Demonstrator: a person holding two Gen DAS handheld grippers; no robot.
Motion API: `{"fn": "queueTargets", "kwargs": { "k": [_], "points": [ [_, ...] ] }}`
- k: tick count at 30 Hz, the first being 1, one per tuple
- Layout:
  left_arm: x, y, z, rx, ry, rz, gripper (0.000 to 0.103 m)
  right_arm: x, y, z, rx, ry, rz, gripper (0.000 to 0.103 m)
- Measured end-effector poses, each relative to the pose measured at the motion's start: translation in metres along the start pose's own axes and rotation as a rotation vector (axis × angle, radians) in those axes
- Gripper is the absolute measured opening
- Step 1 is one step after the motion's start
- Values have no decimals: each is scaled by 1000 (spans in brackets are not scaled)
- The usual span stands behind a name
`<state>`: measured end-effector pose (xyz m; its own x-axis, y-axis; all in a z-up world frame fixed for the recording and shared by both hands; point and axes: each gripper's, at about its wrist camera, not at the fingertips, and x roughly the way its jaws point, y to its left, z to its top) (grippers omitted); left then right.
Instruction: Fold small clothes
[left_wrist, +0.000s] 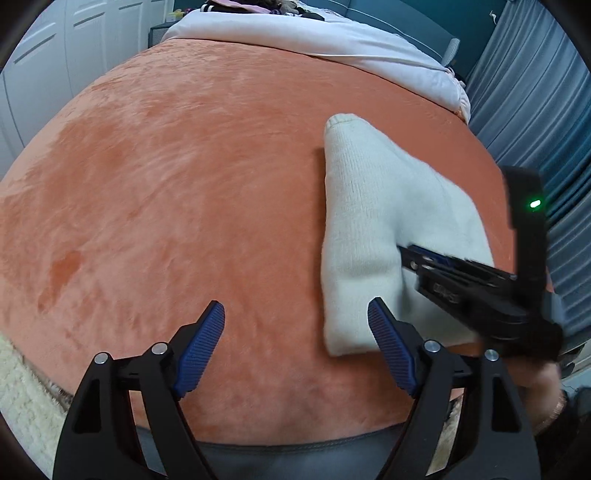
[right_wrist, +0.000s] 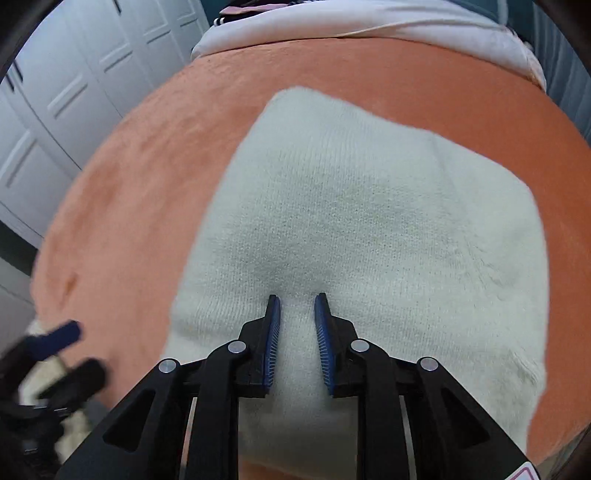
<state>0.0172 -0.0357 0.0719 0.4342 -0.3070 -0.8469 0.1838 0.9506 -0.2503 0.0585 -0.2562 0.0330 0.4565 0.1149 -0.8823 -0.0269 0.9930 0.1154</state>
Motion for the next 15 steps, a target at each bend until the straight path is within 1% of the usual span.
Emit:
{"fn": "queueTargets", "kwargs": {
  "k": [1,2,3,5,6,7,8,9,10,11,12,13,14,15],
  "points": [
    [-3,4,-2,0,1,6,78,-4,5,6,-17,2,-31,17],
    [-6,7,-4,0,-7,10,78,-12,6,14,3,33,-35,13],
    [-8,10,-6,-3,-12,17,78,-28,6,20,40,29,-5,10],
    [-11,16,-8,-19,-12,8,78,-61,11,27,69,-37,120,10],
    [-11,17,-9,-27,-8,2,78,-70,15,25,61,-47,128,10],
    [-10,18,-9,-32,-4,-3,78,-69,19,21,53,-39,119,10],
    [-10,17,-10,-33,-2,-7,78,-57,23,15,47,-4,116,10],
    [-11,15,-11,-30,1,-10,78,-32,26,7,43,70,103,9],
    [-12,12,-12,-26,0,-14,78,-5,30,-4,49,131,91,5],
    [-13,11,-12,-18,-2,-19,78,8,25,-18,62,141,92,4],
    [-16,9,-12,-8,-7,-18,78,3,23,-21,80,121,102,4],
    [-20,8,-13,0,-20,-16,78,-7,19,-18,115,121,119,4],
    [-24,8,-12,5,-34,-12,80,-19,15,-16,152,116,149,6],
    [-26,9,-12,4,-44,-6,83,-31,11,-16,176,96,186,6]
  ]
}}
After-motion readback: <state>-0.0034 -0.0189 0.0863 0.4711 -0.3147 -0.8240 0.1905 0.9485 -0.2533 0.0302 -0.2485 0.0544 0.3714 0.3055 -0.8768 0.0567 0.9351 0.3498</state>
